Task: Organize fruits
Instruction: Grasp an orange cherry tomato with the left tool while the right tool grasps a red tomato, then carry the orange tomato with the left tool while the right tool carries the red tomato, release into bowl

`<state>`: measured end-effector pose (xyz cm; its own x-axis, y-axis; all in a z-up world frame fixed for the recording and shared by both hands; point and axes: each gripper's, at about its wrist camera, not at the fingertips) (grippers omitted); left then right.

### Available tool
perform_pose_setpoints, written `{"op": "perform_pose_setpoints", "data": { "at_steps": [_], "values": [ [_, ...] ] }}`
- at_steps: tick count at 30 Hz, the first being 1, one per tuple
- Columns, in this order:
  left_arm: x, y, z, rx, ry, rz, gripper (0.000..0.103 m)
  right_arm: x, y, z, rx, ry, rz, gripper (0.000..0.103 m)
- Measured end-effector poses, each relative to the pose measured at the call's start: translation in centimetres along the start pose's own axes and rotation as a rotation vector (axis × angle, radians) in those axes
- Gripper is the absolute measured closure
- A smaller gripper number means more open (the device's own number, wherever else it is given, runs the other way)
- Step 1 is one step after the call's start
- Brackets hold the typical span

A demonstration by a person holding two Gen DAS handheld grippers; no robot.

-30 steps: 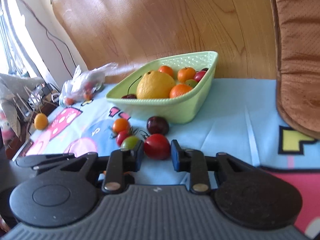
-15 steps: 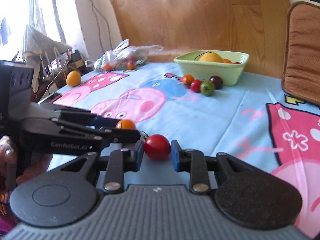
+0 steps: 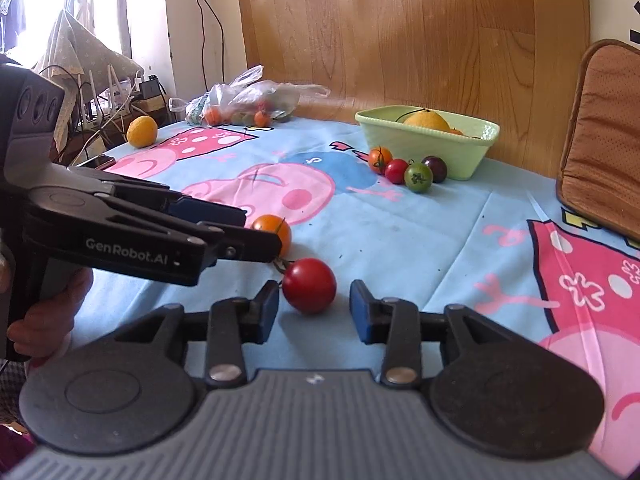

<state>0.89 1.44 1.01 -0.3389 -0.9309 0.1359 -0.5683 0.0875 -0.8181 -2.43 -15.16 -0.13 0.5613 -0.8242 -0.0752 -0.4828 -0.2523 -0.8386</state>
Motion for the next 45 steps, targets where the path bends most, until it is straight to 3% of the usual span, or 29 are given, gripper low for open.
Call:
{"op": "perform_pose_setpoints", "data": {
  "at_steps": [3,4,5,18,39,45],
  "values": [
    [0.2,-0.3,0.6,0.001,0.004,0.004,0.051,-0.2,0.1,0.1,0.001,0.004,-0.003,0.061],
    [0.2,-0.2,0.9,-0.006,0.009,0.002,0.058,-0.2,0.1,0.0,0.000,0.003,-0.008,0.062],
    [0.1,-0.2,1.2,-0.016,0.012,-0.002,0.067,-0.3,0.1,0.0,0.003,0.005,-0.015,0.071],
    [-1.3,0.3,0.7,0.011,0.015,-0.097,0.068,2.3,-0.2,0.0,0.034,0.015,0.112,0.071],
    [-1.6,0.2,0.8,0.014,0.021,-0.124,0.068,3.4,-0.3,0.1,0.029,-0.017,0.135,0.071],
    [-3.6,-4.3,1.3,0.060,0.051,-0.158,0.068,4.8,-3.0,0.4,0.066,-0.035,0.156,0.071]
  ]
}}
Point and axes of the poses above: each gripper's, at about its wrist camera, not at the fingertips, and z roughly the way its jaws point, x to its right, y to its underside
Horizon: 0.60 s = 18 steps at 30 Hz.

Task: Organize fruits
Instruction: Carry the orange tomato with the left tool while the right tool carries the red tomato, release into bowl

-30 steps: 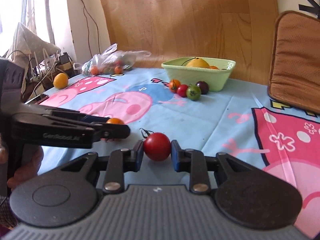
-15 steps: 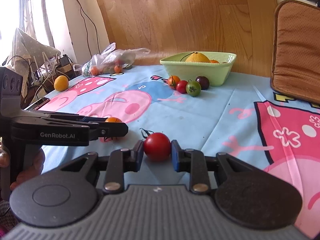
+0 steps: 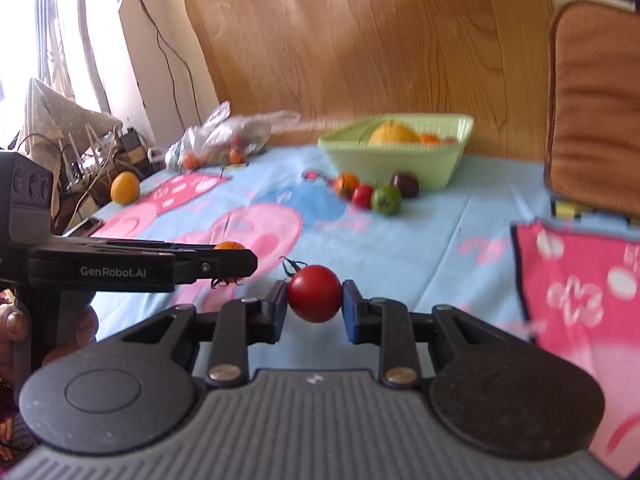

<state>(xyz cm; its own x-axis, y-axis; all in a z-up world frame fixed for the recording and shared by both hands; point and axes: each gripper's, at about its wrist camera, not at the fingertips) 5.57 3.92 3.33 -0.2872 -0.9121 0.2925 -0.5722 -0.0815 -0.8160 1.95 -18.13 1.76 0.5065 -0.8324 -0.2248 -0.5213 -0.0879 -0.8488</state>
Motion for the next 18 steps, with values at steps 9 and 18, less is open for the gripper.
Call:
{"op": "perform_pose_setpoints", "data": {
  "at_steps": [9,18],
  "values": [
    [-1.4,-9.5,7.2,0.044,-0.013,0.034,0.068,3.7,-7.7,5.4,0.160,0.078,-0.033,0.071],
    [-2.8,-11.0,15.0,-0.048,-0.109,0.049,0.060,7.8,-9.0,11.0,0.099,0.124,0.001,0.070]
  ]
}}
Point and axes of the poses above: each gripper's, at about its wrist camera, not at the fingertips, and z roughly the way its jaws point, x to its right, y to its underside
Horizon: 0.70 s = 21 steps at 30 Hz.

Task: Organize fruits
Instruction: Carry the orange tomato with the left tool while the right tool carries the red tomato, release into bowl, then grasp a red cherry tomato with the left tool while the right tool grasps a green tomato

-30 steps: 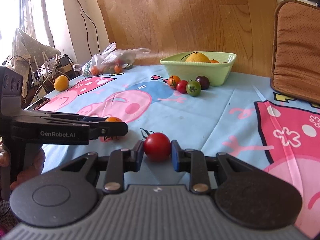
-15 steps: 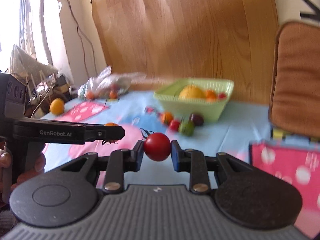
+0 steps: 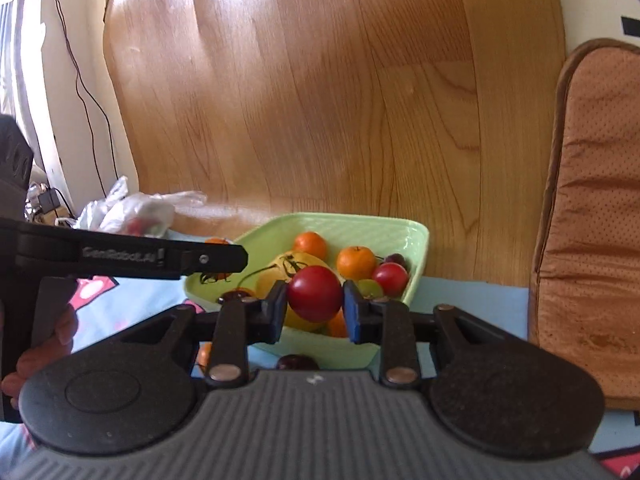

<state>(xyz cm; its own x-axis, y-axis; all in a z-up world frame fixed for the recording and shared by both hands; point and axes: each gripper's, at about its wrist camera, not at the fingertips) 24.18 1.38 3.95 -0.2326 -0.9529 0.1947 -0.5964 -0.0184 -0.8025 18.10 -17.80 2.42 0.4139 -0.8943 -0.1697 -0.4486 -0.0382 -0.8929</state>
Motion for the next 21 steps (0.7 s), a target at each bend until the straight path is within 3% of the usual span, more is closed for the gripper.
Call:
{"op": "perform_pose_setpoints", "data": {
  "at_steps": [9,15,18,21],
  "values": [
    [-0.4,1.2,-6.2,0.097,0.074,-0.022,0.058,0.9,0.5,-5.2,0.058,-0.018,0.049,0.070],
    [0.6,4.7,-7.2,0.016,0.176,-0.015,0.061,-0.7,2.9,-5.4,-0.084,-0.096,-0.024,0.069],
    [1.4,5.8,-6.9,0.004,0.194,0.024,0.061,-1.8,3.5,-4.1,-0.132,-0.098,-0.075,0.051],
    [2.4,6.2,-6.5,-0.012,0.215,0.096,0.061,-2.3,3.6,-2.7,-0.149,-0.102,-0.098,0.050]
  ]
}}
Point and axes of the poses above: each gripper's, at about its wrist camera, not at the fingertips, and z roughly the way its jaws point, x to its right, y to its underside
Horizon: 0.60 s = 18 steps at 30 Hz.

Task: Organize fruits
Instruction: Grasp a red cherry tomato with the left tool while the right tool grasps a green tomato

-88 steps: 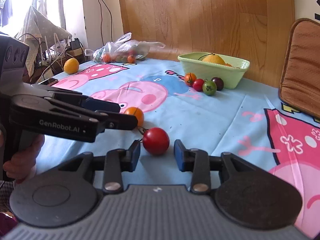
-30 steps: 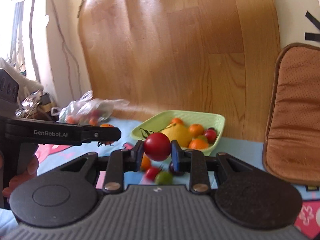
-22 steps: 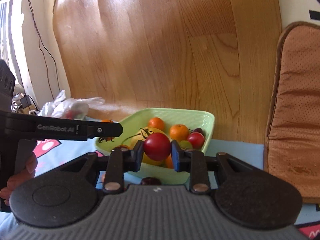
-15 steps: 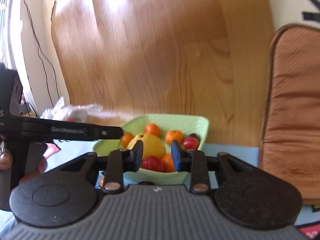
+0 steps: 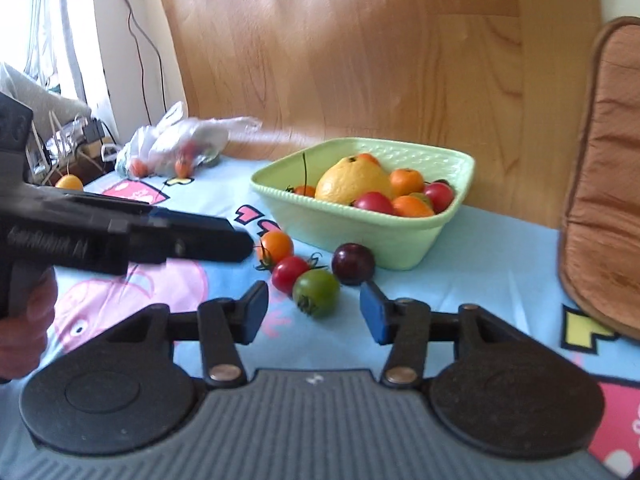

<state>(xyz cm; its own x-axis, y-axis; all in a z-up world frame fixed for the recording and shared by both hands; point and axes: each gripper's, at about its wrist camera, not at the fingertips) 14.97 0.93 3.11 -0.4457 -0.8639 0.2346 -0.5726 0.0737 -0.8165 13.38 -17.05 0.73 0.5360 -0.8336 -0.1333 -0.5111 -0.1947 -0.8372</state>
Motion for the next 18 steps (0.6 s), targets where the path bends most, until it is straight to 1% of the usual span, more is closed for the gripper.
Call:
{"op": "perform_pose_setpoints", "data": {
  "at_steps": [1,2,6,8,10,11,12,13,14,16,18],
  "values": [
    [0.2,-0.1,0.3,-0.005,-0.001,0.031,0.061,0.0,0.0,0.4,-0.020,-0.007,-0.008,0.061],
    [0.5,-0.2,0.6,-0.010,-0.008,0.062,0.061,0.0,0.1,0.6,-0.036,-0.001,-0.018,0.075],
    [1.5,-0.4,2.3,-0.041,-0.035,0.166,0.061,0.7,0.5,-1.0,-0.027,0.065,-0.035,0.075],
    [2.0,-0.4,3.5,-0.060,-0.068,0.222,0.060,1.4,1.1,-1.9,-0.022,0.083,-0.022,0.075],
    [2.0,-0.1,4.8,-0.100,-0.087,0.253,0.060,1.9,1.7,-2.6,-0.020,0.089,-0.007,0.075],
    [2.0,0.1,5.4,-0.125,-0.098,0.255,0.063,2.0,2.0,-2.7,-0.022,0.087,-0.001,0.075],
    [1.9,0.3,5.6,-0.128,-0.102,0.252,0.063,2.0,2.1,-2.8,-0.020,0.085,0.001,0.075],
    [1.9,0.4,5.4,-0.122,-0.097,0.246,0.076,1.9,2.1,-2.7,-0.018,0.085,-0.002,0.075],
    [1.9,0.4,5.1,-0.117,-0.096,0.240,0.079,1.9,2.1,-2.7,-0.015,0.082,-0.001,0.075],
    [2.0,0.6,4.3,-0.102,-0.107,0.226,0.079,1.8,2.0,-2.4,-0.017,0.069,0.003,0.075],
    [2.2,1.0,3.1,-0.088,-0.102,0.224,0.079,1.5,2.0,-2.4,-0.015,0.062,-0.003,0.075]
  ]
}}
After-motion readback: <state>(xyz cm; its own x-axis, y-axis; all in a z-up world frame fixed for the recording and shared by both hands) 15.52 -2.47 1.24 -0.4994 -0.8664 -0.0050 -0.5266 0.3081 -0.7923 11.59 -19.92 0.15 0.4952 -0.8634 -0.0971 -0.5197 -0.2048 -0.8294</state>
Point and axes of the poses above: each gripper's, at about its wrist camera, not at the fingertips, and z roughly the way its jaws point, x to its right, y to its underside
